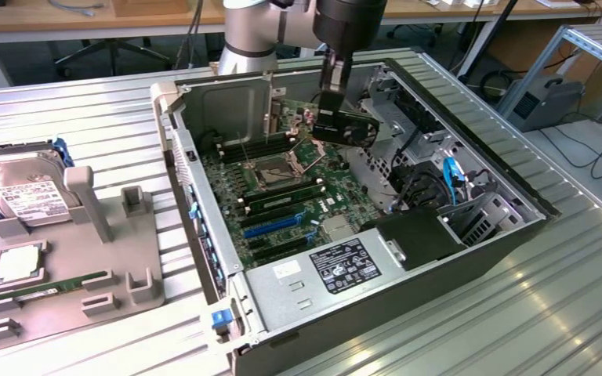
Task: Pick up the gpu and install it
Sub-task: 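Insert the gpu into the slot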
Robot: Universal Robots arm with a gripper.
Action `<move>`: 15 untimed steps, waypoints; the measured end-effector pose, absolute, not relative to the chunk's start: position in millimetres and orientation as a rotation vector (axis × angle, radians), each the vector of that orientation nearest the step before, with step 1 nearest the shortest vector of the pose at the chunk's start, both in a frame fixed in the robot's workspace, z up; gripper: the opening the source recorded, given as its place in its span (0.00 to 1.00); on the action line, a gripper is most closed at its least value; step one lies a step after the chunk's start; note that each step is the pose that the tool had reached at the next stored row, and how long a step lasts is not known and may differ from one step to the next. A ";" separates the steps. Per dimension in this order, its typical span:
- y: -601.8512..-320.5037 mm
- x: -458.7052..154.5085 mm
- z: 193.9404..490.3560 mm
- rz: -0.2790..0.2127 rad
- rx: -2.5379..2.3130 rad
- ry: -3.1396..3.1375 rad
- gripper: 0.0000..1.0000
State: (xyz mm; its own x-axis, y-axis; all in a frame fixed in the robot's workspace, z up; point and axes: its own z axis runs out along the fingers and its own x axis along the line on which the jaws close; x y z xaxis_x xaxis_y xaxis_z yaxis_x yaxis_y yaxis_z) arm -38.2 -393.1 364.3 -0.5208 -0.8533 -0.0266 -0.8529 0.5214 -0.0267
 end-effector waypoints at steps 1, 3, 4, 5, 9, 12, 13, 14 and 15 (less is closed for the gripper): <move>-393.1 -38.1 364.2 -0.016 -1.530 2.702 0.27; -393.1 -38.2 364.1 -0.015 -1.553 2.689 0.27; -393.1 -38.1 364.1 -0.015 -1.562 2.683 0.27; -393.1 -38.2 364.1 -0.015 -1.572 2.678 0.27; -393.1 -38.2 363.9 -0.014 -1.634 2.640 0.27; -393.2 -38.2 363.8 -0.014 -1.665 2.621 0.27; -393.1 -38.2 363.7 -0.014 -1.677 2.613 0.27; -393.1 -38.2 363.7 -0.014 -1.686 2.607 0.27; -393.1 -38.1 363.7 -0.013 -1.697 2.600 0.27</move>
